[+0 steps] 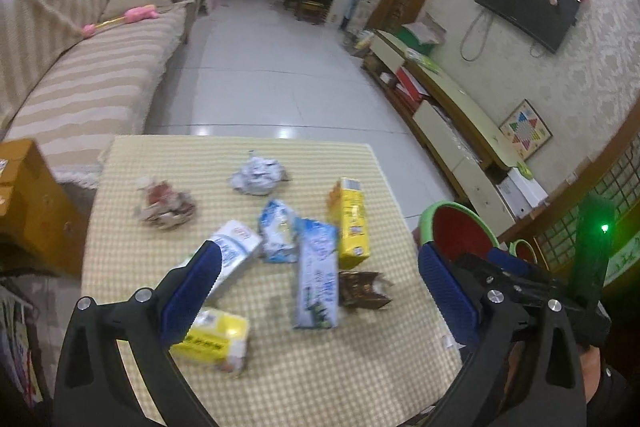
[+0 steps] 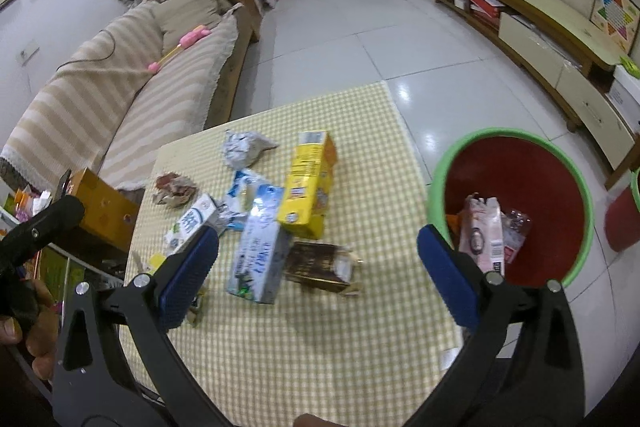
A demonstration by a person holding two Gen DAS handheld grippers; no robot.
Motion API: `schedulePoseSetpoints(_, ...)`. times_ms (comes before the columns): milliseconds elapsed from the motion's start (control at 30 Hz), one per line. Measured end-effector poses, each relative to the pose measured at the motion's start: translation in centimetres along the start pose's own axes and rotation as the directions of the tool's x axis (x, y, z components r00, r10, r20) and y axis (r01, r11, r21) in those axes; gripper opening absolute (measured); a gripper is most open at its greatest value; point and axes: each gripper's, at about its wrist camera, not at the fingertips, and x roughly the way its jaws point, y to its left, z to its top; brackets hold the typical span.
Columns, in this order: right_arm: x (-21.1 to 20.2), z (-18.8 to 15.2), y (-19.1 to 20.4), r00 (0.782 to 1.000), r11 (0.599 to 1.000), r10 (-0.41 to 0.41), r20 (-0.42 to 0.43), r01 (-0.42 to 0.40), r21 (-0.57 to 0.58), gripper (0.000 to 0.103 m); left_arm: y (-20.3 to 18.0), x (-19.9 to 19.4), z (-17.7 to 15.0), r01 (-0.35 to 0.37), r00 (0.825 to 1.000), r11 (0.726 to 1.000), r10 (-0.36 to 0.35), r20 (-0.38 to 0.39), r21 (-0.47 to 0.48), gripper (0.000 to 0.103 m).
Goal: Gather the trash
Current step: 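Move both open tools back over the table toward the cartons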
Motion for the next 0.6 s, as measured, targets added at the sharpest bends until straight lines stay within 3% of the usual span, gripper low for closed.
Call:
schedulePoseSetpoints(367, 1.7, -0.7, 3.5, 0.999, 0.998, 0.005, -0.034, -0.007, -0.055, 0.098, 6.8, -0.7, -2.5, -0.077, 0.996, 0.991, 0.073, -0.044, -0.108, 0.094)
schedulePoseSetpoints(600, 2.8, -0.4, 3.7, 0.999, 0.998, -0.003, -0.047, 0.0, -0.057, 0.098, 7.4, 1.1, -2.8, -0.106, 0.991, 0.992, 0.1, -0.086, -0.075, 0.094)
